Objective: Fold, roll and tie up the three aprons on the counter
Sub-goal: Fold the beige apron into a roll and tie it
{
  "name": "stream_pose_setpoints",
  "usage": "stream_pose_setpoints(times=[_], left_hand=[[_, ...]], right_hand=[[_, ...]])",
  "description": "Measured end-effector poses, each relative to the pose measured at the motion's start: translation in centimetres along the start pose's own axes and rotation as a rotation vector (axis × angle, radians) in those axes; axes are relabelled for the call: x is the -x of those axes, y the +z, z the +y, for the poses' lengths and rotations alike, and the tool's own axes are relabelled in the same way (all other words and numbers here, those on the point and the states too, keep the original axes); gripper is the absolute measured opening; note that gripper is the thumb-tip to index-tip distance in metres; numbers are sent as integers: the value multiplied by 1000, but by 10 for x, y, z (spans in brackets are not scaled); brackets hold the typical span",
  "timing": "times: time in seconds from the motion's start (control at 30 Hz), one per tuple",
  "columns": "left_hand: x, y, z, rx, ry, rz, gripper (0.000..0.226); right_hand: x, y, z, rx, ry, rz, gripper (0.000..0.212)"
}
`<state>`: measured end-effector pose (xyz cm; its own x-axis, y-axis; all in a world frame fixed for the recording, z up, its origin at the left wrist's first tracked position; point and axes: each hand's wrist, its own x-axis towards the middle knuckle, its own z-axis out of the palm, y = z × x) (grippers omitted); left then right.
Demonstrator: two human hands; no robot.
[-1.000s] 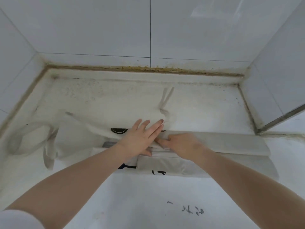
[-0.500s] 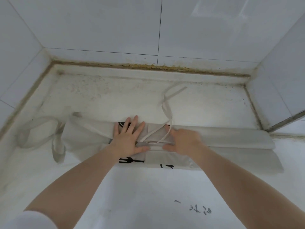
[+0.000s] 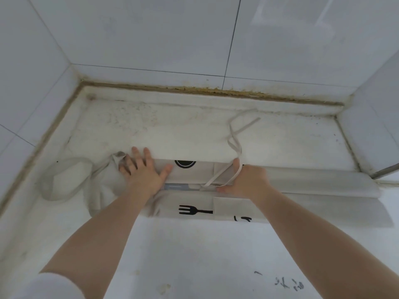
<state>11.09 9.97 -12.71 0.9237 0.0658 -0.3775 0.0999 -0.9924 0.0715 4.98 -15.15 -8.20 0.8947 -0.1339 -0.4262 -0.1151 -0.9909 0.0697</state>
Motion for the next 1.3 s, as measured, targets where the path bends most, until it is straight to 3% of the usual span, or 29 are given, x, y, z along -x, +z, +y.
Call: stream_pose_setpoints(times=[0.07,0.17,0.27,0.33,0.5,0.57,0.7,0.83,0.9,1.0,1.07,1.13,1.2,1.3], left_hand=[[3,-3,8,-51,75,25,86],[25,-2,50,-67,447,123,76],[58,3,102,17,862,62,93],[66,14,123,27,970,-11,98],[60,32,135,-163,894,-134,110],[60,34,135,-255,873,-112,112],[59,40,135,-290,870,-41,109],[59,40,134,-283,870,-34,106],[60,40,137,-244,871,-59,105],[53,35,137,-130,901,-85,88],[49,24,130,48,967,-154,55],[45,15,110,73,975,-183,36],[43,14,84,3,989,-102,42],[40,13,40,-110,932,-33,76]], right_hand=[[1,0,1,-25,13,1,88],[5,4,0,-76,36,37,95],[4,15,2,-130,-3,77,85],[1,22,7,-89,-52,47,75],[8,42,40,-127,-109,108,73],[20,50,58,-87,-100,181,82],[38,76,104,-118,18,135,97],[35,69,125,-248,148,87,70],[31,51,107,-375,175,205,69],[36,33,54,-520,-120,455,58],[41,32,18,-640,-328,350,51],[40,39,-6,-710,-403,233,46],[32,53,-19,-635,-388,196,53],[13,66,-35,-265,-334,265,74]])
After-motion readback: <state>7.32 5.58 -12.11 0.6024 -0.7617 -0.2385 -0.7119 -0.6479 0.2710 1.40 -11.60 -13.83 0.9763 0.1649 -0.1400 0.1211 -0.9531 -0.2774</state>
